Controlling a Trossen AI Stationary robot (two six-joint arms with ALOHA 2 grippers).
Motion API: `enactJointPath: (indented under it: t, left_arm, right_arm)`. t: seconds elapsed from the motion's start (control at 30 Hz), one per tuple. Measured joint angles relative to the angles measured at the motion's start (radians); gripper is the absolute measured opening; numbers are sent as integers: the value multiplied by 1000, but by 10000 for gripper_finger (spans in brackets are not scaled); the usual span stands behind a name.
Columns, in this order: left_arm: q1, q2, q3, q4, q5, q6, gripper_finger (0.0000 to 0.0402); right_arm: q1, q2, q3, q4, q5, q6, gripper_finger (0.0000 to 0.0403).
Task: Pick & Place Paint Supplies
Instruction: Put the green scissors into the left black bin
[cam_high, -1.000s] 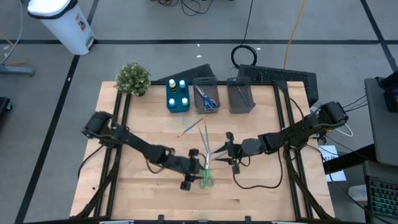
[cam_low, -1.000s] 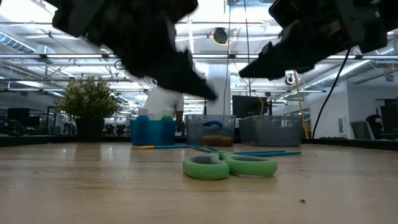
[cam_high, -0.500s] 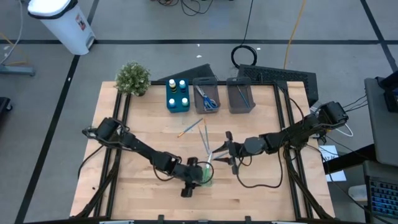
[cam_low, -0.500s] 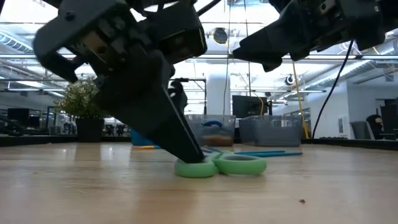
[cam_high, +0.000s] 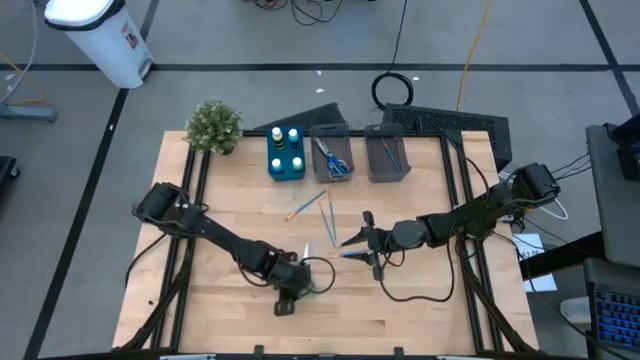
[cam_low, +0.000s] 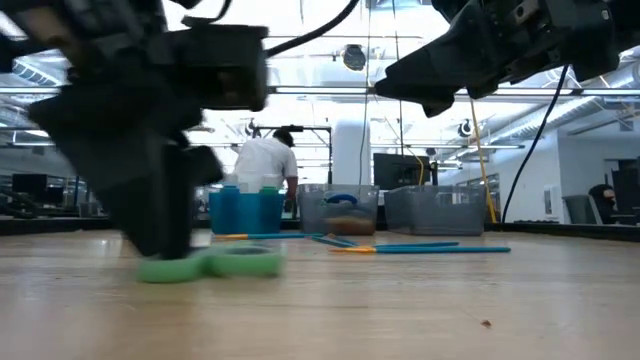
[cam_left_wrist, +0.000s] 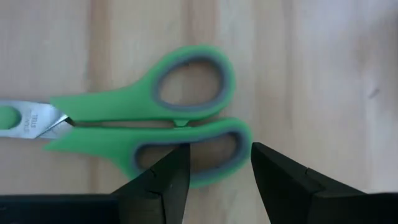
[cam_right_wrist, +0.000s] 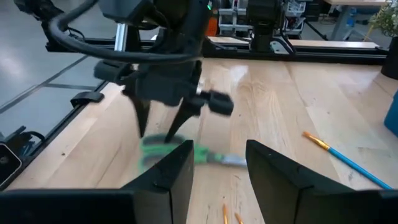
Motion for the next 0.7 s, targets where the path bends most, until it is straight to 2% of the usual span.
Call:
enactJointPath:
  t: [0.2, 0.43, 0.7]
  left_arm:
    - [-17, -73, 0, -31, -67, -51, 182]
    - [-23, -104, 1, -45, -82, -271, 182]
    - [-42, -99, 1, 3, -202, 31, 182]
  right_arm:
    - [0, 0, 0, -15, 0, 1, 141]
    - [0, 0, 0, -14, 0, 19, 141]
    - [0, 0, 0, -14, 0, 31, 141]
